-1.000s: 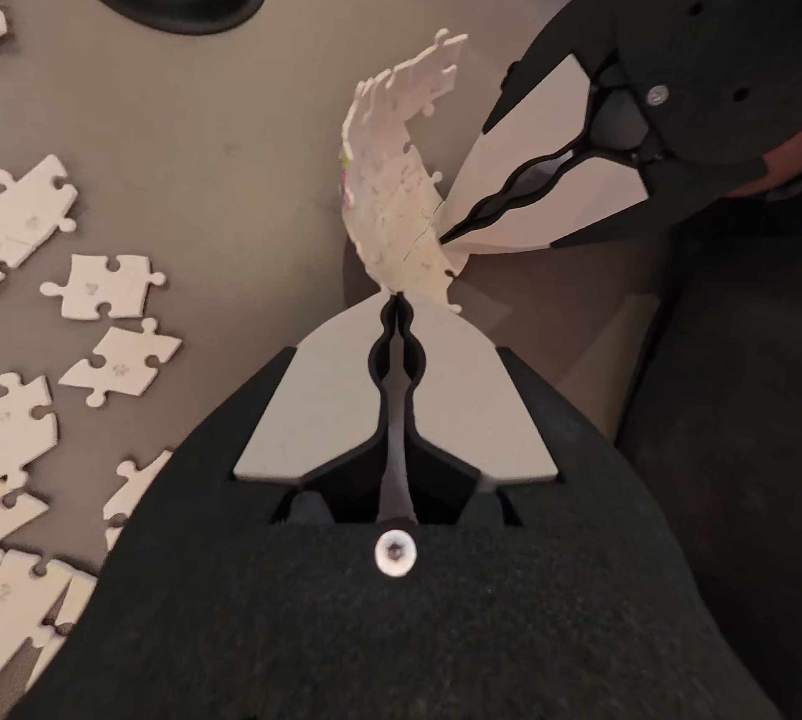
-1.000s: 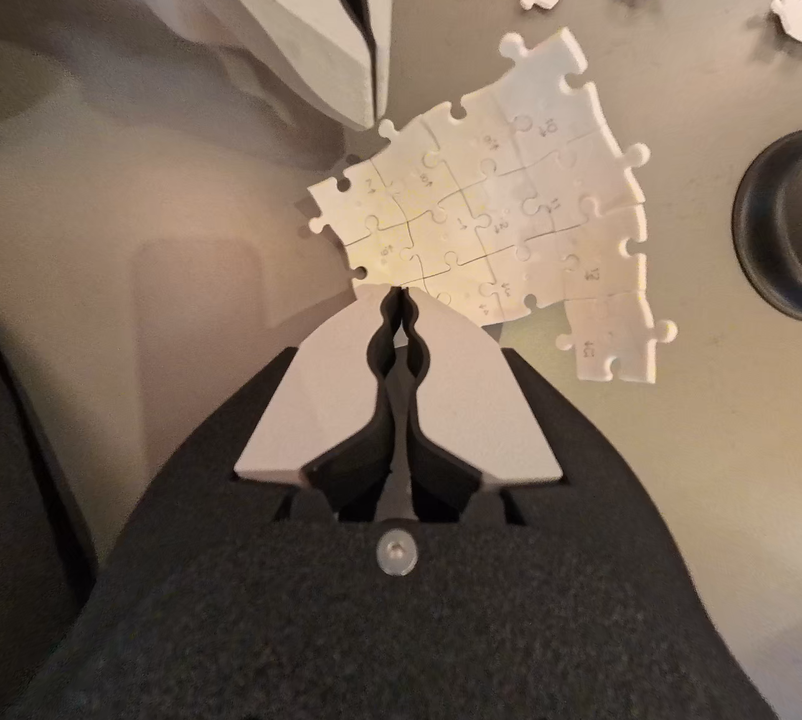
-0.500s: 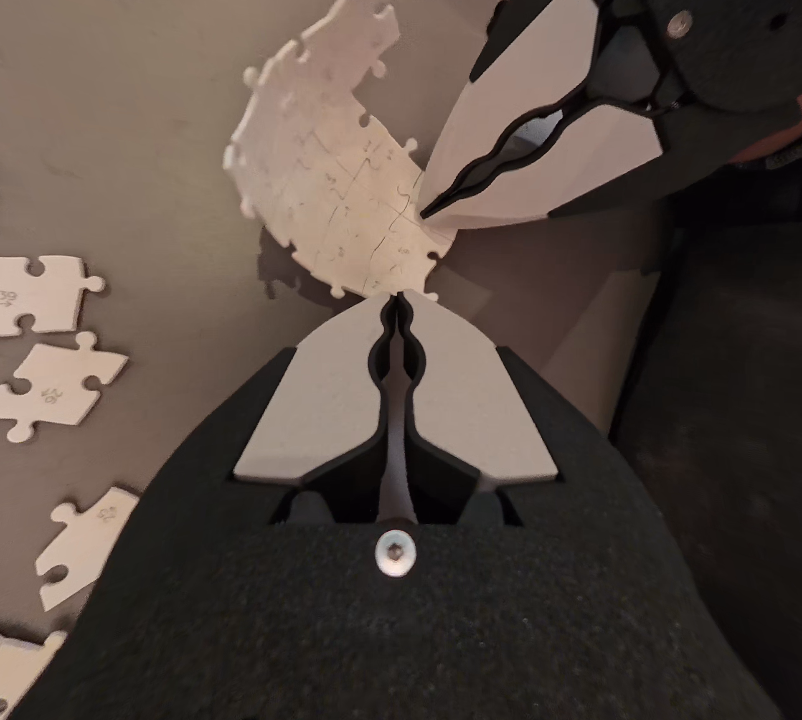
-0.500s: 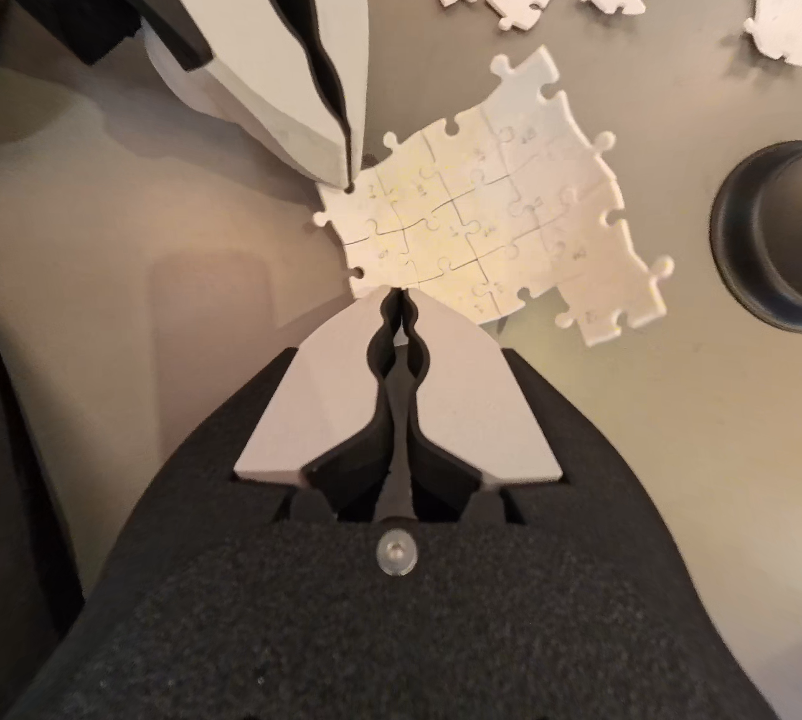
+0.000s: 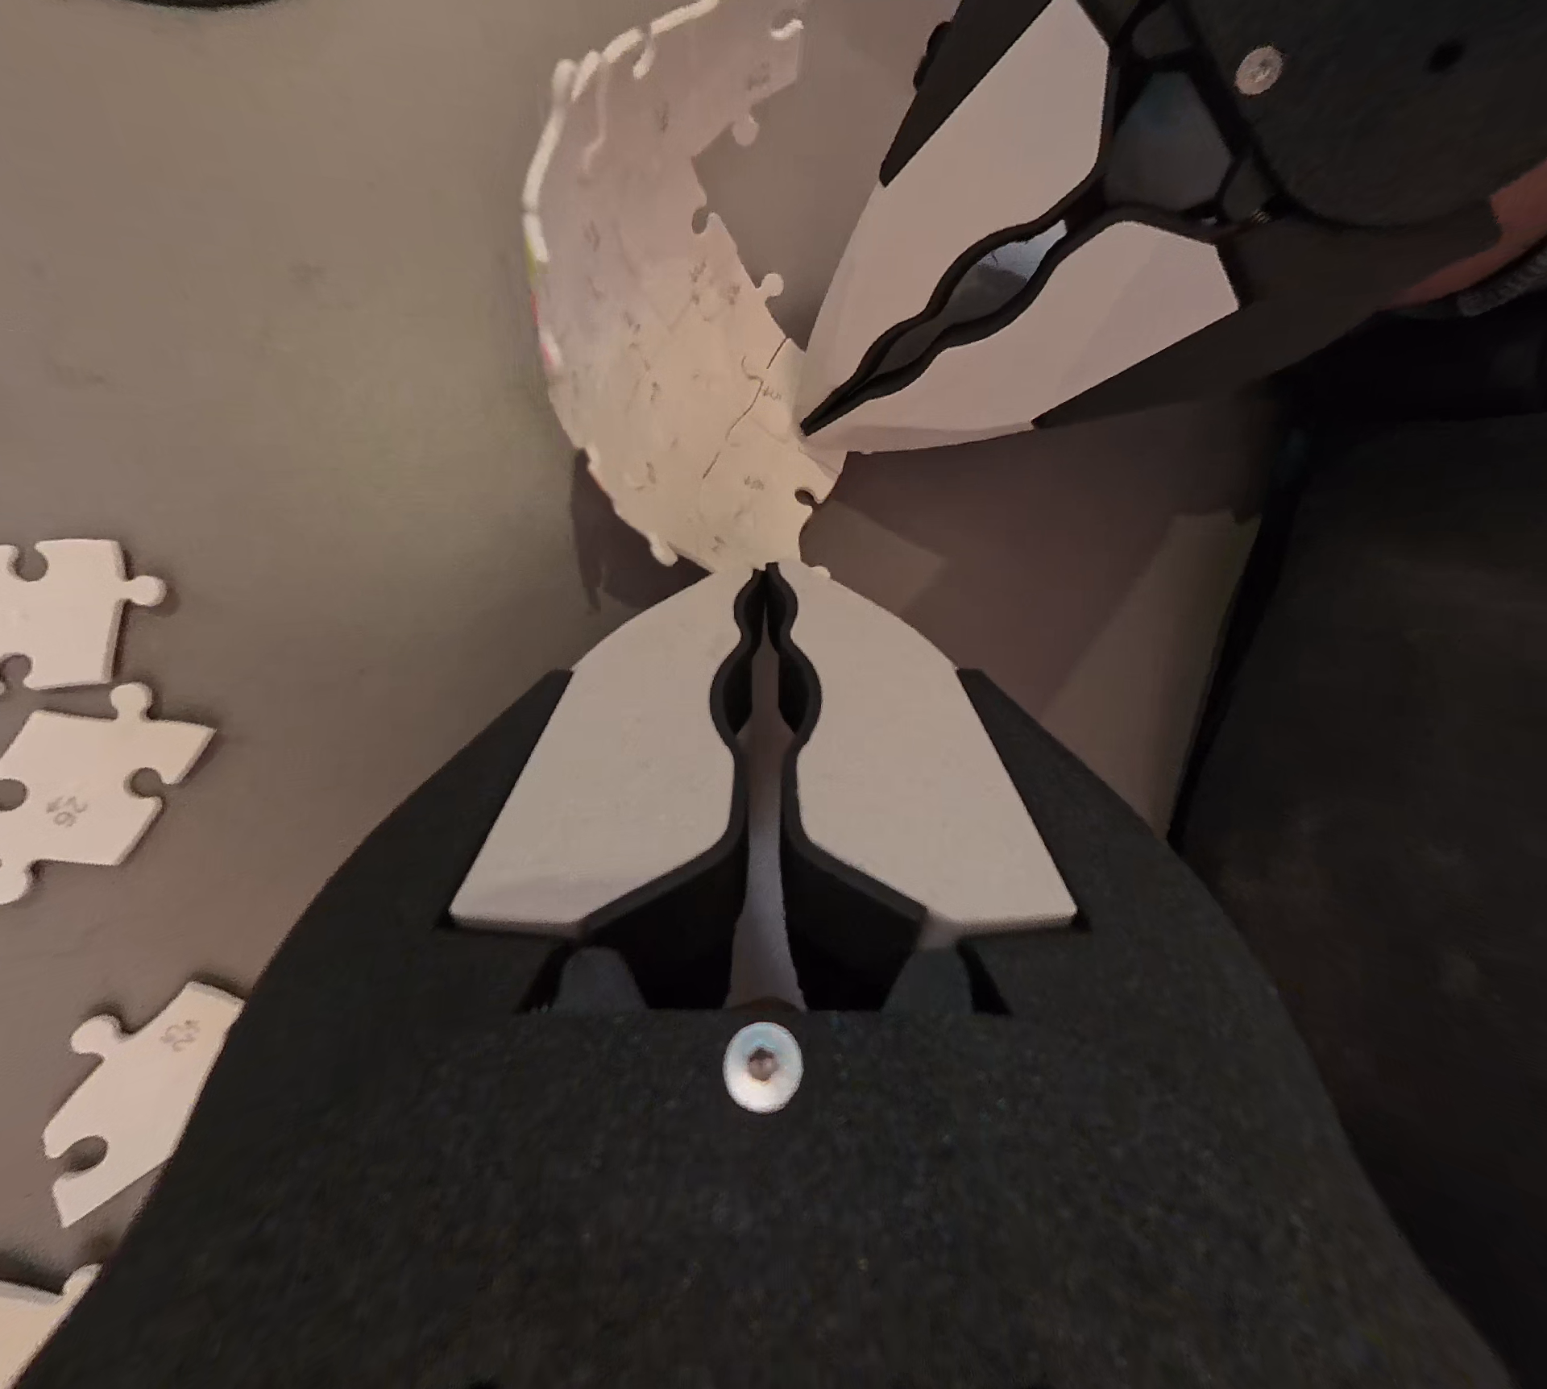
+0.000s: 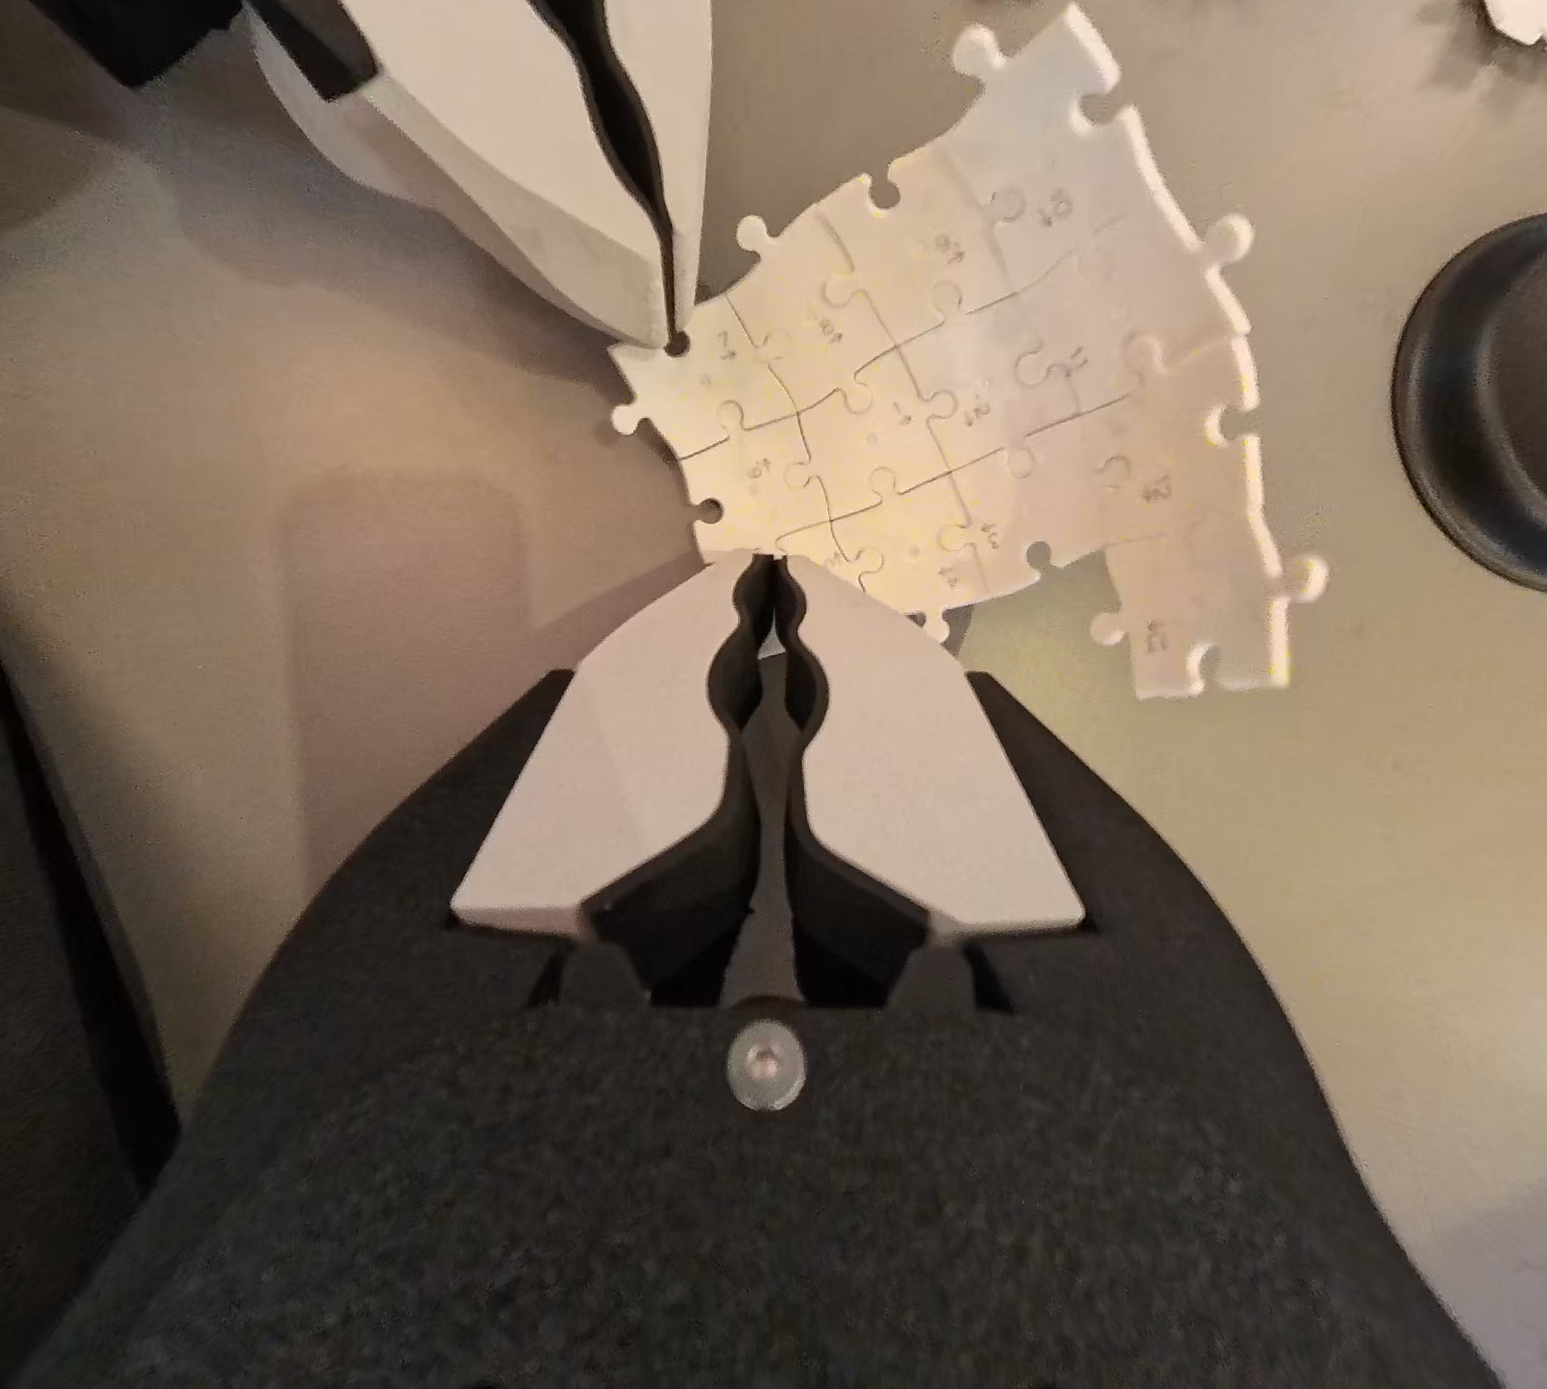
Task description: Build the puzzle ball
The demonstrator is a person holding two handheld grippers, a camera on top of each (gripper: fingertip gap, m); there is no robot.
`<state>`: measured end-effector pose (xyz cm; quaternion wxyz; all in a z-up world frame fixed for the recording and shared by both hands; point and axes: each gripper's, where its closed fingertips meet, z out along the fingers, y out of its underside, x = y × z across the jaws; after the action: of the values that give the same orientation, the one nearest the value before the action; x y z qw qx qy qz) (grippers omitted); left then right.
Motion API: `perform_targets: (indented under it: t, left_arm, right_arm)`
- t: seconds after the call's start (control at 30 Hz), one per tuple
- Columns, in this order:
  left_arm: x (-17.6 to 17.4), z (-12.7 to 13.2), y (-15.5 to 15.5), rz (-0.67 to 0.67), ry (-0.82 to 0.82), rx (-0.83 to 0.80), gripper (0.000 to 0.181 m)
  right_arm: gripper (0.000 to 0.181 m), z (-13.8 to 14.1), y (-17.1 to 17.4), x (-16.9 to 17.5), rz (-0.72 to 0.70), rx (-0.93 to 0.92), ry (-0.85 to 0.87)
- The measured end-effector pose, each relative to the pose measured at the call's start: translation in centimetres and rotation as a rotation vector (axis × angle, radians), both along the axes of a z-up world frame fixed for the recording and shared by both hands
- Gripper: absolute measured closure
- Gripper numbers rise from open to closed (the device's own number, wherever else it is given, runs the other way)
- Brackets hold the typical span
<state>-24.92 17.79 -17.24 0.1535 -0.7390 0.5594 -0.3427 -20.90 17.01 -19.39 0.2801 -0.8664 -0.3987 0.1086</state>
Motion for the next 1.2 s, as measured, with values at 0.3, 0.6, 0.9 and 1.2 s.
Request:
perform_targets:
  t: [0.3, 0.6, 0.9, 1.2]
  left_arm:
    - [0.3, 0.0, -0.4, -0.019, 0.001, 0.002, 0.181]
    - [0.4, -0.6, -0.7, -0.024, 0.022, -0.004, 0.181]
    - [0.4, -0.5, -0.7, -0.026, 0.019, -0.004, 0.181]
    - [0.2, 0.5, -0.3, 0.0, -0.011, 0.015, 0.179]
  right_arm:
    - [0.181, -0.1, 0.1, 0.0, -0.013, 0.02, -0.081]
    - [0.181, 0.5, 0.4, -0.4, -0.06, 0.003, 0.004]
    - [0.181, 5.9, 1.4, 2.1, -0.098, 0.251, 0.215]
    - [0.166, 4.3, 1.8, 5.7, -0.199, 0.261, 0.308]
